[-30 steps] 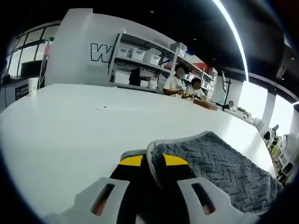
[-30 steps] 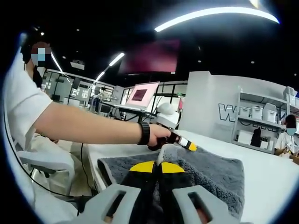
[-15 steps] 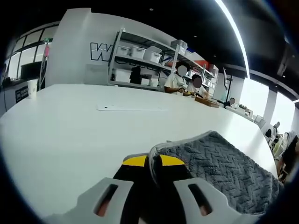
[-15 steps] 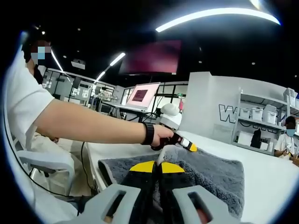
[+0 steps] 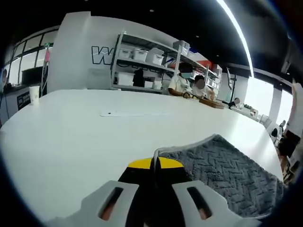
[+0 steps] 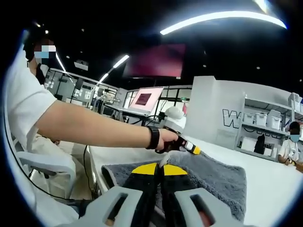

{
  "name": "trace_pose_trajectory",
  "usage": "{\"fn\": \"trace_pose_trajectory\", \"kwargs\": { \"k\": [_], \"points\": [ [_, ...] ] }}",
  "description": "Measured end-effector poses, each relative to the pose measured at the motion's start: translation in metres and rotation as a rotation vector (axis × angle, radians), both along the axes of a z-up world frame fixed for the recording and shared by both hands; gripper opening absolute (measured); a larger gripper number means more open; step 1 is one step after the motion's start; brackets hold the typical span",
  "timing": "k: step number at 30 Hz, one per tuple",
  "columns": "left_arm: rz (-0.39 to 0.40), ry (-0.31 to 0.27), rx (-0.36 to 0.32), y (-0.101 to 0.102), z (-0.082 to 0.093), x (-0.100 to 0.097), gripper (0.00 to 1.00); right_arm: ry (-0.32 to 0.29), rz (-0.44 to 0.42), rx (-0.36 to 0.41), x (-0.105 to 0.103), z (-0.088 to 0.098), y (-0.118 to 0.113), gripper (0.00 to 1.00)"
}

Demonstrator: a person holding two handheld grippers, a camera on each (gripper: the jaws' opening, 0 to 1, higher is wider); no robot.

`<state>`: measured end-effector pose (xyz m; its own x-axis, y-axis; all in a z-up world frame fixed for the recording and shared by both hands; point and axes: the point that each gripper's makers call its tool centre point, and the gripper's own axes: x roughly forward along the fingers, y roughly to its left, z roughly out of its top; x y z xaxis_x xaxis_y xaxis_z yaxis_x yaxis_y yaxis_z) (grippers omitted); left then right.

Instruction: Open the folded towel by lifting each exposed corner and separating the folded layers until the towel lies flat within the target outline without major curled edges

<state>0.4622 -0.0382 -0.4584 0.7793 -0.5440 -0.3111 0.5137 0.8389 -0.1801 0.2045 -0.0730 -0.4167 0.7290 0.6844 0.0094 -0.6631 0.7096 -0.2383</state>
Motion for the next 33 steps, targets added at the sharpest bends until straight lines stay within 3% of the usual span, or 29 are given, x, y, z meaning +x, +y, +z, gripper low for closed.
{"fn": "trace_pose_trajectory", "kwargs": {
  "k": [2, 10, 20, 27, 33],
  "points": [
    [0.023, -0.032, -0.049, 0.000, 0.015, 0.003, 0.02, -0.014, 0.015, 0.000, -0.002, 0.003, 0.005, 0.00],
    [0.039, -0.009, -0.088, -0.005, 0.030, 0.004, 0.02, -0.077, 0.018, -0.043, -0.006, 0.010, 0.010, 0.00],
    [0.038, 0.010, -0.121, -0.010, 0.045, 0.012, 0.02, -0.118, 0.096, 0.016, -0.012, 0.024, 0.029, 0.00],
    [0.021, -0.002, -0.088, -0.007, 0.052, 0.040, 0.02, -0.051, 0.127, 0.104, -0.014, 0.036, 0.040, 0.00],
    [0.023, -0.032, -0.090, -0.004, 0.065, 0.052, 0.02, -0.066, 0.124, 0.099, -0.015, 0.040, 0.039, 0.00]
  ]
}}
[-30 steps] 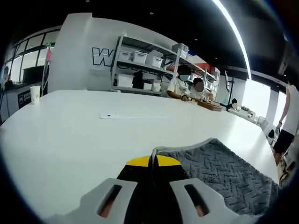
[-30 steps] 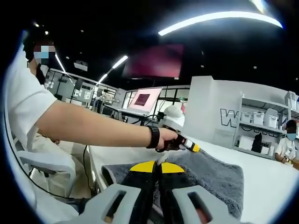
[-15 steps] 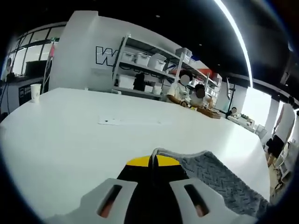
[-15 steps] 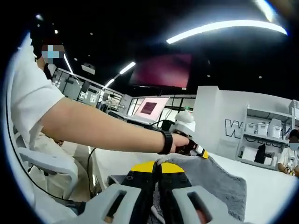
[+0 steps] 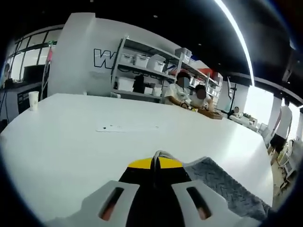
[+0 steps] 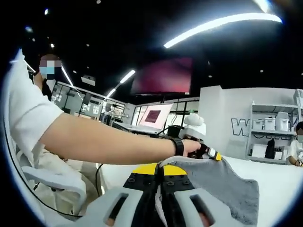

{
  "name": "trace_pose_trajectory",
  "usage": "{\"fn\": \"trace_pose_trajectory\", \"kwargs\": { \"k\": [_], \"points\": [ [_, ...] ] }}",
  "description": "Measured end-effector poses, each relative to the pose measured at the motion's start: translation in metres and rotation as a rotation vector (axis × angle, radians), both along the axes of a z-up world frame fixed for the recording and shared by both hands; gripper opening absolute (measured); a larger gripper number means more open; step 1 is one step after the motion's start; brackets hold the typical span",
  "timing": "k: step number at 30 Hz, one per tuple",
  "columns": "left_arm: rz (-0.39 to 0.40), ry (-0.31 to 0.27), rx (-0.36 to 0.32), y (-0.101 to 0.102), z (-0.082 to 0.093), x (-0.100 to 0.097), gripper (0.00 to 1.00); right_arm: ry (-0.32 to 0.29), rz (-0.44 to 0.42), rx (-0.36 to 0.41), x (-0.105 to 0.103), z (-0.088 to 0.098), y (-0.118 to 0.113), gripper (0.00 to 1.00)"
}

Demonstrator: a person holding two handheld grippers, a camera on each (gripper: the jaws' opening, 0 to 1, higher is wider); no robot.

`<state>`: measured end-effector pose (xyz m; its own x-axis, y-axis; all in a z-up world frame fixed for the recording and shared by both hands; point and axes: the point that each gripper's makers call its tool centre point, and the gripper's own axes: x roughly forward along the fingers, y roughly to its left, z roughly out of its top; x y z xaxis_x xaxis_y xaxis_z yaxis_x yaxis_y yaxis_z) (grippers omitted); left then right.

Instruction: Open the folded towel by lifting each exposed corner and separating the folded layers until the towel lies flat within the target outline without major curled edges

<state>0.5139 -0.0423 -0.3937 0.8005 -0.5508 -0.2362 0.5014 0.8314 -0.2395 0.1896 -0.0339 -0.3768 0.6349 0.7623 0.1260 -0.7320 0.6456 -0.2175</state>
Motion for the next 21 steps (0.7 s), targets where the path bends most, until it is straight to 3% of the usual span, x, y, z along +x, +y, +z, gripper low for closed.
{"fn": "trace_pose_trajectory", "kwargs": {
  "k": [5, 9, 15, 21],
  "points": [
    [-0.007, -0.017, -0.033, -0.004, 0.008, 0.003, 0.02, -0.065, -0.004, -0.071, 0.000, -0.001, 0.000, 0.00],
    [-0.030, -0.030, -0.005, -0.009, 0.008, -0.001, 0.02, -0.036, 0.001, -0.040, -0.002, -0.001, 0.000, 0.00],
    [-0.011, -0.018, -0.060, -0.006, 0.013, 0.000, 0.01, -0.031, 0.002, -0.036, -0.006, 0.000, 0.001, 0.00],
    [-0.022, -0.038, -0.054, -0.009, 0.017, -0.003, 0.01, -0.007, 0.004, 0.002, -0.009, 0.005, 0.002, 0.00]
  ]
}}
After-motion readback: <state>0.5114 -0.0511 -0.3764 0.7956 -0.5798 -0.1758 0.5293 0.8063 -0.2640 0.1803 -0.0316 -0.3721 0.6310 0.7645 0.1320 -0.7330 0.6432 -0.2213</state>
